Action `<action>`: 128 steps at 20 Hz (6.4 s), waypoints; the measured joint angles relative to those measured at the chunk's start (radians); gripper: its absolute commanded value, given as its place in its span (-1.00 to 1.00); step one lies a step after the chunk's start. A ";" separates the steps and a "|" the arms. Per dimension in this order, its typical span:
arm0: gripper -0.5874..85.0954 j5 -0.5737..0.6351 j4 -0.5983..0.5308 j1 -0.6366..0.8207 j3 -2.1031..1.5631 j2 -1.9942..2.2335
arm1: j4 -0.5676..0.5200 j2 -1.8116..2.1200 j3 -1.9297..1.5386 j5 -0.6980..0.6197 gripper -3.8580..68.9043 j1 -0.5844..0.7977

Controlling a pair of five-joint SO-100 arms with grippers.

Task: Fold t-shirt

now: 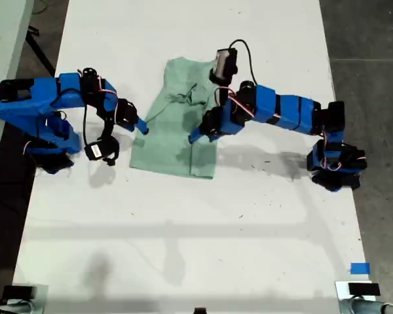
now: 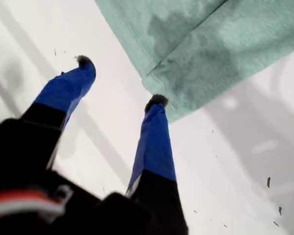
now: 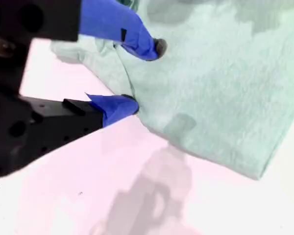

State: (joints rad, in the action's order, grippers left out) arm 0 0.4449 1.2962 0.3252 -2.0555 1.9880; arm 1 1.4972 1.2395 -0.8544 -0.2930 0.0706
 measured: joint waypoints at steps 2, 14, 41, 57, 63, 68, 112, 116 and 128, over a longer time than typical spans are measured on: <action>-0.56 -0.037 -0.041 -0.011 -0.115 0.041 | 0.000 0.002 -0.018 0.000 -0.23 -0.002; -0.58 -0.075 -0.287 -0.026 -0.249 -0.199 | 0.000 0.002 -0.031 -0.018 -0.24 0.000; -0.99 -0.138 0.023 -0.095 0.446 -0.535 | -0.008 0.002 -0.084 -0.011 -0.24 0.000; -0.40 -0.126 0.247 -0.215 1.022 -1.035 | -0.008 0.002 -0.094 0.006 -0.24 -0.009; -0.41 -0.066 0.433 -0.199 1.002 -0.652 | -0.008 0.002 -0.097 0.006 -0.26 -0.012; -0.42 -0.026 0.502 -0.129 0.776 -0.236 | 0.008 0.094 -0.152 0.032 -0.28 -0.021; -0.99 -0.291 0.204 -0.480 0.857 -1.000 | -0.239 -0.336 -0.133 0.219 -0.92 -0.261; -0.99 -0.299 0.411 -0.629 1.230 -1.111 | -0.204 -0.307 -0.092 0.267 -0.92 -0.400; -0.99 -0.204 0.471 -0.664 1.262 -0.913 | -0.186 -0.129 -0.015 0.074 -0.92 -0.319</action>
State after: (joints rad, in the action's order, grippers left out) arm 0 0.2408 1.7671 -0.3390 -0.7931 1.0753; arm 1 1.3116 1.1106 -0.8698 -0.2194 -0.2485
